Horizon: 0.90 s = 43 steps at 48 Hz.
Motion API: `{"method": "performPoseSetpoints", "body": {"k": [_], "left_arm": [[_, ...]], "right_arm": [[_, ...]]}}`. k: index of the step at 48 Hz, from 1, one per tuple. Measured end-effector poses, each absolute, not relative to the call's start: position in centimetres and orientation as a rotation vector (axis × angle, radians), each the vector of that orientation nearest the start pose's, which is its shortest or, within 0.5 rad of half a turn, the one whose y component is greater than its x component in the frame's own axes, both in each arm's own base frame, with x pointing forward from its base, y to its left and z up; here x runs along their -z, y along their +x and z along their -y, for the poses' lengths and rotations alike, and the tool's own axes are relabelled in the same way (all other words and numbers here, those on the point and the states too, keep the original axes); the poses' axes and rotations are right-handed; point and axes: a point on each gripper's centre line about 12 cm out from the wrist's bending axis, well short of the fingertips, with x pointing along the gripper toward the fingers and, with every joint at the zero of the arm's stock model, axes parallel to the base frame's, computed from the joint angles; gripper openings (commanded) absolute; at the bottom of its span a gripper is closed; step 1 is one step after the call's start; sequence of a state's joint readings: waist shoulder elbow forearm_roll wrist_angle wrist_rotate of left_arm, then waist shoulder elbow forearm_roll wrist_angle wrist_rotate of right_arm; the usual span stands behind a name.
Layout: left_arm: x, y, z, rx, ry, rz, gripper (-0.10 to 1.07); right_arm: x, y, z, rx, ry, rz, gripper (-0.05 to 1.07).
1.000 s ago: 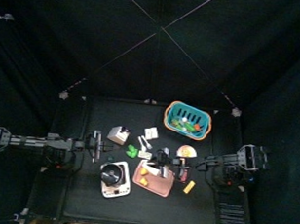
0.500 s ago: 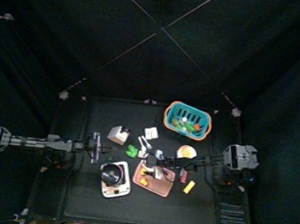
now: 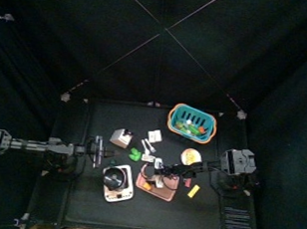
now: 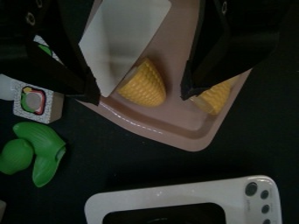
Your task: Grab corn top
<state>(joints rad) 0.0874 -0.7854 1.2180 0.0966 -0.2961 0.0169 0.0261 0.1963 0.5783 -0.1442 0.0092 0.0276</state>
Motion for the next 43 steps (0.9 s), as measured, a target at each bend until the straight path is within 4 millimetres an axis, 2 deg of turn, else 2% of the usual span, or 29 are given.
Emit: {"method": "performPoseSetpoints", "body": {"k": [21, 37, 43], "left_arm": [[-23.9, 21.9, -1.6, -0.052, 0.101, -0.141, 0.02], [-23.8, 21.8, -1.6, -0.053, 0.101, -0.144, 0.02], [-23.8, 21.8, -1.6, -0.054, 0.101, -0.144, 0.02]], "right_arm": [[-10.4, 41.4, -0.8, -0.073, -0.142, -0.826, 0.98], [-10.3, 41.3, -0.8, -0.073, -0.144, -0.836, 0.75], [-10.3, 41.4, -0.8, -0.073, -0.144, -0.833, 0.69]]}}
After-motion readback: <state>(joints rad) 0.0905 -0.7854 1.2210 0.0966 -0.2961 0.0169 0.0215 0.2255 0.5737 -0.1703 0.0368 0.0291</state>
